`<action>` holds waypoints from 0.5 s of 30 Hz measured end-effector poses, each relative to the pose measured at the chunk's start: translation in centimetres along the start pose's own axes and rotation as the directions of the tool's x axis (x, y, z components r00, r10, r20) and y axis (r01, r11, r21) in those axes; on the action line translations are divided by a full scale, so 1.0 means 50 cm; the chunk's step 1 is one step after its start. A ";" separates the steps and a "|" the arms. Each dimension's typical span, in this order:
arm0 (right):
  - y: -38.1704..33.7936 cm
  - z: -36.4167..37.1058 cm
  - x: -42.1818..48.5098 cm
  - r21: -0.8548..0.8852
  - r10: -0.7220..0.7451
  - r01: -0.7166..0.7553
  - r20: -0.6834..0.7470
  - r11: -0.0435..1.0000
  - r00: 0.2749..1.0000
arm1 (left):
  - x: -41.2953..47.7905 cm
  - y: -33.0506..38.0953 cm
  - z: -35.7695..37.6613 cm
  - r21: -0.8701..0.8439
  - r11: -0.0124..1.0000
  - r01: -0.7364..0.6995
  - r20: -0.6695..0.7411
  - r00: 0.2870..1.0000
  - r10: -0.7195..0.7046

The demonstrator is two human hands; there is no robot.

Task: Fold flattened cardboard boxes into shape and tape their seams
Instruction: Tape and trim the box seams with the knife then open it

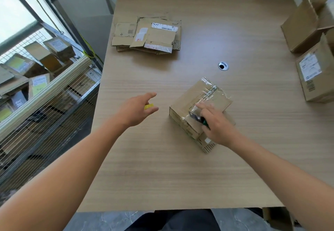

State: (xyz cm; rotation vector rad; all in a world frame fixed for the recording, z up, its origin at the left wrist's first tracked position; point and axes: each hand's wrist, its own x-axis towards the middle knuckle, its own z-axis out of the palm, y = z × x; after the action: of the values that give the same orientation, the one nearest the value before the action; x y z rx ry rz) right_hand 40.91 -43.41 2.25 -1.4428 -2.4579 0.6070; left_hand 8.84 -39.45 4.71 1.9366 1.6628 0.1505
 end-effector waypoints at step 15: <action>0.030 -0.003 0.010 0.023 -0.184 0.184 0.246 0.983 0.952 | -0.019 0.034 0.034 -0.105 0.985 -0.134 0.019 0.991 0.136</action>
State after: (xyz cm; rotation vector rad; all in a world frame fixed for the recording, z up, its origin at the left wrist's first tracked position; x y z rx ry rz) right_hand 41.89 -42.28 1.68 -1.1795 -2.7420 0.7879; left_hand 10.84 -41.04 4.42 1.9637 1.4775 0.2584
